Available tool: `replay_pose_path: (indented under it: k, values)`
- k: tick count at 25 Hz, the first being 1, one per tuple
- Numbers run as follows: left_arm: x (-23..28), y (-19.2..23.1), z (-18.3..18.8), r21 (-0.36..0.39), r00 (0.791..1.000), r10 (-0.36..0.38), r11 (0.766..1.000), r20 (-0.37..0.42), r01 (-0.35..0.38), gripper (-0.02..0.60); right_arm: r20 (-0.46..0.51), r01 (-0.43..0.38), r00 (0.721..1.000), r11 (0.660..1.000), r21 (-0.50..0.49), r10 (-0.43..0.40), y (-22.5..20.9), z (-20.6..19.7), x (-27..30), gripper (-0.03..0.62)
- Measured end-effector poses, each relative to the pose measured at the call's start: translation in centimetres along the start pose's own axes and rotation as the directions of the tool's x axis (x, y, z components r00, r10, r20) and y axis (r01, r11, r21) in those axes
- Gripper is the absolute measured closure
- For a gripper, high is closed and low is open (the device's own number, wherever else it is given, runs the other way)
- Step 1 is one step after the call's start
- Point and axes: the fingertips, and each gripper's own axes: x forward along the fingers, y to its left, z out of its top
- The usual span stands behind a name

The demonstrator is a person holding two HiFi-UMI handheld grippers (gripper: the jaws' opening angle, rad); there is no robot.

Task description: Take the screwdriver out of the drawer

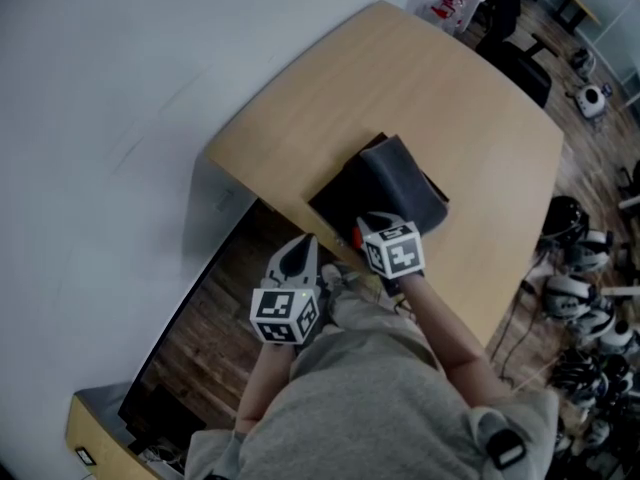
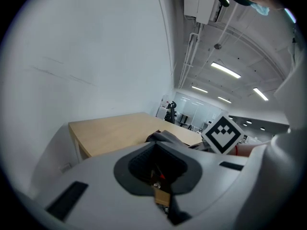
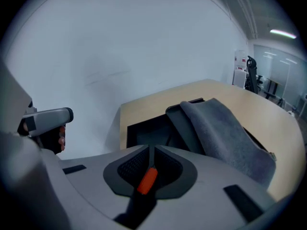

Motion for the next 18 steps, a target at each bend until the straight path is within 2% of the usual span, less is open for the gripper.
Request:
replay_pose_path:
  k: [3,6,13,16,18]
  values:
    - [0.7,0.7,0.2,0.0,1.0,0.007,1.0,-0.003,-0.007,0.581,-0.081,-0.023,0.996,1.0,0.005,0.023,0.0,-0.5,1.6,0.509]
    - [1.3,1.3,0.4,-0.001,1.0,0.006,1.0,-0.008,-0.006,0.581,-0.155,-0.032,0.987,0.999,0.004,0.032,0.2,-1.1,2.9,0.472]
    - [2.7,2.3,0.9,-0.003,1.0,0.0,1.0,-0.016,0.0,0.581,-0.288,-0.007,0.958,1.0,0.003,0.007,-0.3,-3.4,5.6,0.467]
    - [3.1,2.5,1.2,-0.005,1.0,-0.003,1.0,-0.016,0.003,0.581,-0.3,-0.066,0.95,0.996,0.063,0.082,1.7,-3.8,6.0,0.467]
    - [3.3,2.6,1.3,-0.006,1.0,-0.006,1.0,-0.017,0.005,0.581,-0.297,-0.079,0.95,0.994,0.079,0.099,2.1,-4.0,6.0,0.467]
